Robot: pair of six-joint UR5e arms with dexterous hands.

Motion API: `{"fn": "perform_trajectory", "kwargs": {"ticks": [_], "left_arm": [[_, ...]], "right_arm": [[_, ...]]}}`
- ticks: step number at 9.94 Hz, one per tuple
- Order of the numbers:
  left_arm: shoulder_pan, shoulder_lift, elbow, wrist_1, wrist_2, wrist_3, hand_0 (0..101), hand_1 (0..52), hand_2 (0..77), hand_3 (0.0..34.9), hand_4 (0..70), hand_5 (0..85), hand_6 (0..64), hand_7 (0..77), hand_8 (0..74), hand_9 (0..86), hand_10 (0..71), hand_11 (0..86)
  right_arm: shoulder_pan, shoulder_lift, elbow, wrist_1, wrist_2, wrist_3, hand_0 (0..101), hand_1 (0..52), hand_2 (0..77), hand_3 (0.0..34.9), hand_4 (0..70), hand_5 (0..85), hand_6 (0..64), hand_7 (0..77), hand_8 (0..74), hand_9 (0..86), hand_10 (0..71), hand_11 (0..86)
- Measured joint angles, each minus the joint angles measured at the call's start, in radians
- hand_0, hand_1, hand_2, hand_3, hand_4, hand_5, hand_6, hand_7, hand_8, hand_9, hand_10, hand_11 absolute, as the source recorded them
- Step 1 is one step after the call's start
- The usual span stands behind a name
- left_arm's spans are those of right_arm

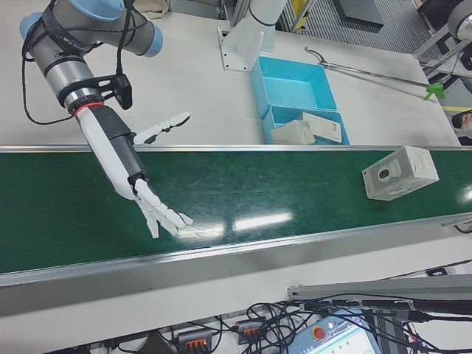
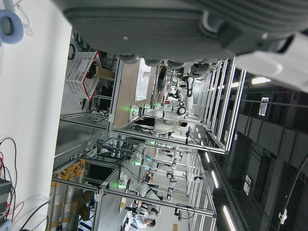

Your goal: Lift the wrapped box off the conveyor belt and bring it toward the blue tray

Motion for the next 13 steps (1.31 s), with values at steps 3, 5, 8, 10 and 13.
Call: {"fn": "perform_trajectory", "kwargs": {"ticks": [3,5,8,10,13], "left_arm": [[0.0,0.0,0.0,0.0,0.0,0.0,0,0.0,1.1,0.0,0.0,1.1,0.5,0.5,0.5,0.5,0.5,0.5],[0.0,0.0,0.0,0.0,0.0,0.0,0,0.0,1.1,0.0,0.0,1.1,0.5,0.5,0.5,0.5,0.5,0.5],[0.0,0.0,0.0,0.0,0.0,0.0,0,0.0,1.1,0.0,0.0,0.5,0.5,0.5,0.5,0.5,0.5,0.5],[0.0,0.0,0.0,0.0,0.0,0.0,0,0.0,1.1,0.0,0.0,1.1,0.5,0.5,0.5,0.5,0.5,0.5],[0.0,0.0,0.0,0.0,0.0,0.0,0,0.0,1.1,0.0,0.0,1.1,0.0,0.5,0.5,0.5,0.5,0.5]], "right_arm": [[0.004,0.0,0.001,-0.001,0.0,0.0,44,8.7,6.0,0.0,9.3,7.6,4.9,12.0,8.2,6.5,0.0,1.1],[0.007,0.0,0.003,-0.002,-0.001,0.0,44,8.7,6.0,0.0,9.3,7.1,4.9,13.1,8.2,6.5,0.0,1.1],[0.004,0.0,0.003,-0.002,-0.001,0.0,44,8.7,6.0,0.0,9.3,7.1,4.9,13.1,8.2,6.0,0.0,1.1],[0.004,0.001,0.002,-0.002,-0.001,0.0,45,8.7,6.0,0.0,8.7,7.6,4.9,13.1,8.2,6.5,0.0,1.1],[0.006,0.001,0.002,-0.002,-0.002,0.001,45,8.7,6.0,0.0,9.8,7.6,4.9,14.2,8.2,6.5,0.0,1.1]]}}
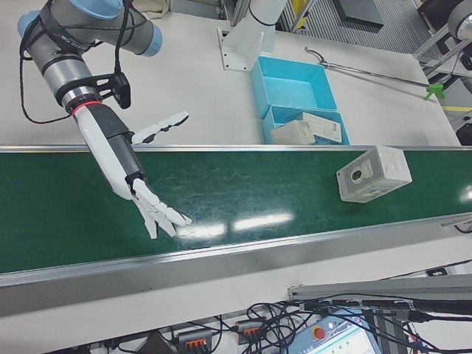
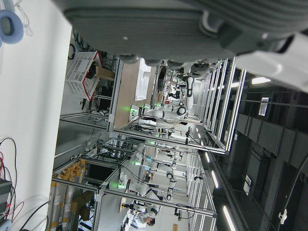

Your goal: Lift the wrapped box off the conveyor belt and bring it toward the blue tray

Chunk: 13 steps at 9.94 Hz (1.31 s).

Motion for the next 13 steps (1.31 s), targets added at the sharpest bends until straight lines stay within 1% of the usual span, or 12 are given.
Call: {"fn": "perform_trajectory", "kwargs": {"ticks": [1,7,8,9,10,11,12,13], "left_arm": [[0.0,0.0,0.0,0.0,0.0,0.0,0,0.0,0.5,0.0,0.0,1.1,0.5,0.5,0.5,0.5,0.0,0.5],[0.0,0.0,0.0,0.0,0.0,0.0,0,0.0,0.5,0.0,0.0,1.1,0.5,0.5,0.5,0.5,0.5,0.5],[0.0,0.0,0.0,0.0,0.0,0.0,0,0.0,0.5,0.0,0.0,1.1,0.5,0.5,0.5,0.5,0.5,0.5],[0.0,0.0,0.0,0.0,0.0,0.0,0,0.0,0.5,0.0,0.0,1.1,0.0,0.5,0.5,0.5,0.5,0.5],[0.0,0.0,0.0,0.0,0.0,0.0,0,0.0,0.5,0.0,0.0,0.5,0.0,0.5,0.5,0.5,0.5,0.5],[0.0,0.0,0.0,0.0,0.0,0.0,0,0.0,0.5,0.0,0.0,0.5,0.0,0.5,0.5,0.5,0.5,0.5],[0.0,0.0,0.0,0.0,0.0,0.0,0,0.0,0.5,0.0,0.0,0.5,0.5,0.5,0.5,0.5,0.5,0.5],[0.0,0.0,0.0,0.0,0.0,0.0,0,0.0,0.5,0.0,0.0,1.1,0.5,0.5,0.5,0.5,0.5,0.5]], "right_arm": [[-0.002,0.0,0.0,0.0,0.0,0.0,44,8.2,4.4,0.0,9.8,7.6,4.9,14.2,8.2,6.5,0.0,1.1],[-0.014,0.001,0.001,0.0,0.002,-0.004,43,8.2,4.9,0.0,9.8,7.6,4.9,14.2,8.2,6.5,0.0,1.1],[-0.016,0.002,0.0,0.0,0.002,-0.004,43,7.6,7.1,0.0,14.7,8.2,6.5,15.3,8.2,6.5,0.0,1.1],[-0.021,0.008,-0.001,0.0,0.002,-0.007,43,7.6,7.1,0.0,14.7,9.3,6.5,15.8,8.2,6.5,0.0,1.1],[-0.029,0.017,-0.002,-0.001,0.002,-0.011,45,9.8,9.3,0.0,15.8,9.3,7.1,16.9,8.2,7.6,0.0,1.1],[-0.04,0.031,-0.003,-0.004,0.002,-0.015,46,13.6,8.2,0.0,11.5,9.8,7.1,16.9,8.2,8.2,0.0,1.1],[-0.051,0.053,-0.005,-0.009,0.003,-0.028,46,13.6,8.2,0.0,11.5,9.8,7.1,16.9,8.2,8.2,0.0,1.1],[-0.062,0.079,-0.013,-0.015,0.004,-0.046,47,13.6,10.4,0.0,10.4,9.8,7.1,16.9,8.2,8.2,0.0,1.1]]}}
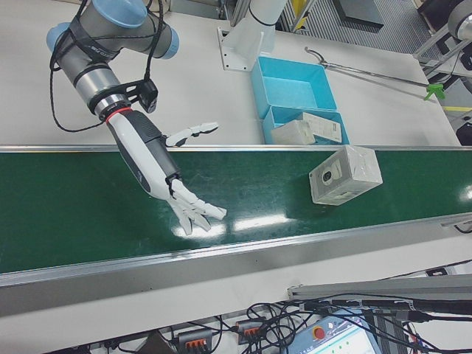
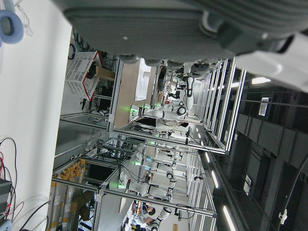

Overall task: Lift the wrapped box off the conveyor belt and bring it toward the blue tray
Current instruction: 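Move the right hand along the belt toward the wrapped white box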

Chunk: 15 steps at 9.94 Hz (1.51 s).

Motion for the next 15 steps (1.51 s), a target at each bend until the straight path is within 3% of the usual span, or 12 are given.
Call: {"fn": "perform_trajectory", "kwargs": {"ticks": [2,4,5,10,15], "left_arm": [[0.0,0.0,0.0,0.0,0.0,0.0,0,0.0,1.1,0.0,0.0,1.1,0.0,0.5,0.5,0.5,0.5,0.5],[0.0,0.0,0.0,0.0,0.0,0.0,0,0.0,0.5,0.0,0.0,1.1,0.5,0.5,0.5,0.5,0.5,0.5],[0.0,0.0,0.0,0.0,0.0,0.0,0,0.0,0.5,0.0,0.0,1.1,0.5,0.5,0.5,0.5,0.0,0.5],[0.0,0.0,0.0,0.0,0.0,0.0,0,0.0,0.5,0.0,0.0,1.1,0.5,0.5,0.5,0.5,0.0,0.5],[0.0,0.0,0.0,0.0,0.0,0.0,0,0.0,0.5,0.0,0.0,1.1,0.5,0.5,0.5,0.5,0.0,0.5]], "right_arm": [[-0.015,0.077,-0.037,-0.029,0.002,-0.031,47,13.6,11.4,0.0,12.0,9.8,7.1,18.5,6.5,8.2,0.0,1.1],[-0.033,0.163,-0.07,-0.077,0.011,-0.076,47,13.6,12.0,0.0,7.1,9.8,7.6,19.1,5.5,5.4,0.0,1.1],[-0.049,0.183,-0.077,-0.087,0.026,-0.088,47,13.6,9.3,0.0,7.1,9.8,5.5,19.1,4.4,5.4,0.0,1.1],[-0.152,0.21,-0.079,-0.099,0.091,-0.134,48,14.7,8.7,0.0,7.6,12.5,6.0,18.0,4.4,4.9,0.0,1.1],[-0.254,0.218,-0.084,-0.104,0.181,-0.168,48,16.4,8.2,0.0,6.5,12.5,6.0,18.5,3.3,3.3,0.0,1.1]]}}
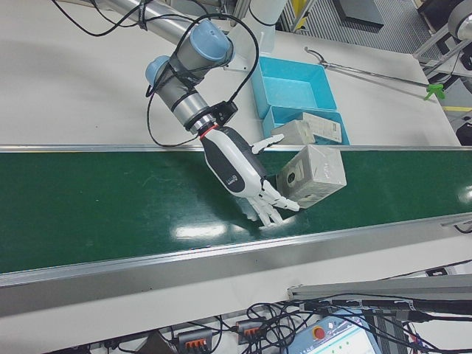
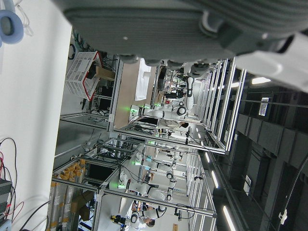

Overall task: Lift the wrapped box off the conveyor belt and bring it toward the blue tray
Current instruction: 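Close the right hand fingers around the box and lift it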

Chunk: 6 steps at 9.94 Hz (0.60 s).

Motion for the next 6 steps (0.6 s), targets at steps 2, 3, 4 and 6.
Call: {"fn": "perform_trajectory", "kwargs": {"ticks": [2,3,4,6], "left_arm": [[0.0,0.0,0.0,0.0,0.0,0.0,0,0.0,0.5,0.0,0.0,1.1,0.5,0.5,0.5,0.5,0.5,0.5],[0.0,0.0,0.0,0.0,0.0,0.0,0,0.0,1.1,0.0,0.0,1.1,0.5,0.5,0.5,0.5,0.0,0.5],[0.0,0.0,0.0,0.0,0.0,0.0,0,0.0,1.1,0.0,0.0,1.1,0.5,0.5,0.5,0.5,0.5,0.5],[0.0,0.0,0.0,0.0,0.0,0.0,0,0.0,1.1,0.0,0.0,1.1,0.0,0.5,0.5,0.5,0.5,0.5]], "right_arm": [[-0.013,0.026,-0.003,-0.024,0.024,-0.009,48,16.4,8.7,0.0,5.4,12.5,6.0,18.5,3.3,3.3,0.0,1.1],[-0.015,0.035,-0.003,-0.035,0.038,-0.012,48,16.4,8.7,0.0,5.4,12.5,6.0,18.5,3.3,3.3,0.0,1.1],[-0.015,0.04,-0.003,-0.046,0.052,-0.013,53,22.9,15.8,0.4,5.4,14.7,5.5,17.5,4.9,6.0,0.0,1.1],[-0.002,0.043,0.0,-0.085,0.072,-0.014,58,29.5,22.9,0.2,11.5,22.4,5.5,17.5,8.7,11.4,0.0,1.1]]}}
